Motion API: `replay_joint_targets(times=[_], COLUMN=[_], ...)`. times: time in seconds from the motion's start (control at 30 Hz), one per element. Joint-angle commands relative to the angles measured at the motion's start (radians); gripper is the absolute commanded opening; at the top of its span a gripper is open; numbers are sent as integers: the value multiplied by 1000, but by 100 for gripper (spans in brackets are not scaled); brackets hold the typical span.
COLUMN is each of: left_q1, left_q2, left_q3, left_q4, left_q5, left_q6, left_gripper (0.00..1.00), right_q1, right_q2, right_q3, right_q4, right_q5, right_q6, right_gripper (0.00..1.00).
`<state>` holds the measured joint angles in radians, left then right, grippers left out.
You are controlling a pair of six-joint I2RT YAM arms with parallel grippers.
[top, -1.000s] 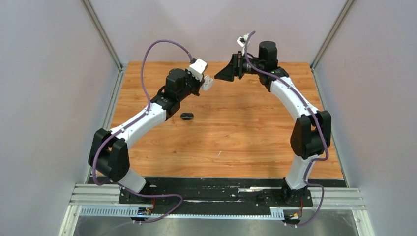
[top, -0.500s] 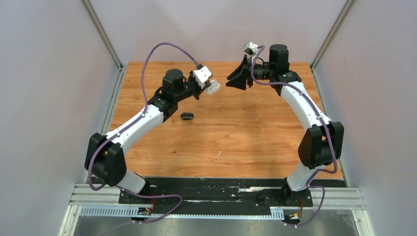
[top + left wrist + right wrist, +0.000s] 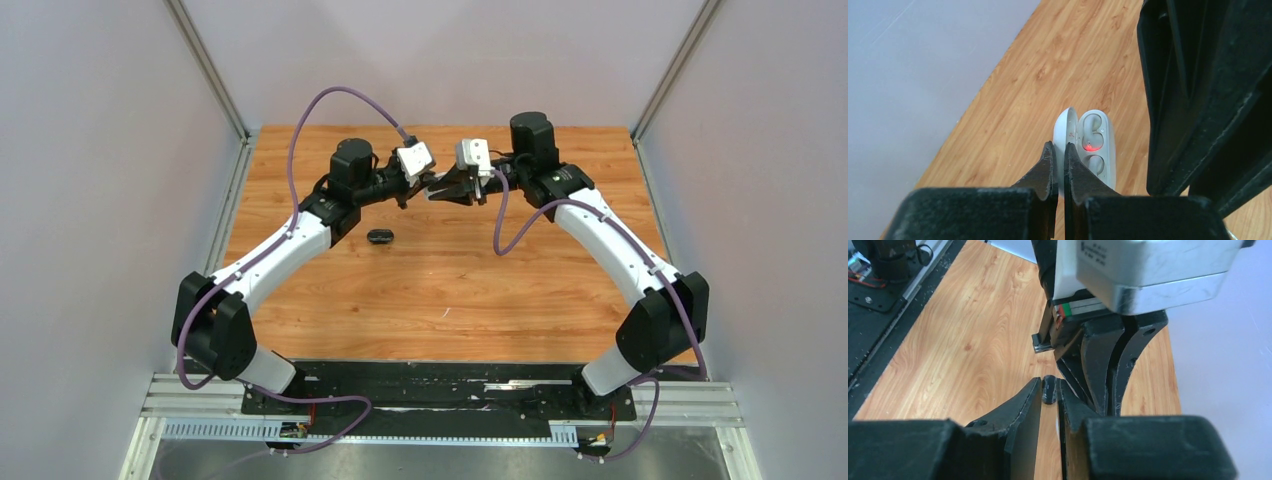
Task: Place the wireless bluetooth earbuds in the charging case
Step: Adjust the earbud with the charging case.
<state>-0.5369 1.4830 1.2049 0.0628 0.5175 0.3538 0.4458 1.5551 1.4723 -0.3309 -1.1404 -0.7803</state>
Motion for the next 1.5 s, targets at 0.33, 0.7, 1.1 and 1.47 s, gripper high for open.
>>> replay_joint_targets(times=[0.33, 0.7, 1.1, 1.47], left_q1=[-3, -3, -3, -2], left_q2=[-36, -42, -41, -49], left_q3=[23, 13, 12, 6], left_q4=[63, 81, 80, 85], left_q5=[24, 23, 37, 44], left_q6=[-22, -38, -36, -56], left_gripper=[0, 0, 0, 0], right_q1=[41, 55, 65, 105], right_q2=[24, 39, 67, 69], right_q3=[1, -3, 18, -12], right_q4=[-64, -65, -68, -82], right_q5=[158, 258, 370, 481], right_q6=[-211, -240, -248, -343], right_gripper=[26, 27, 26, 30])
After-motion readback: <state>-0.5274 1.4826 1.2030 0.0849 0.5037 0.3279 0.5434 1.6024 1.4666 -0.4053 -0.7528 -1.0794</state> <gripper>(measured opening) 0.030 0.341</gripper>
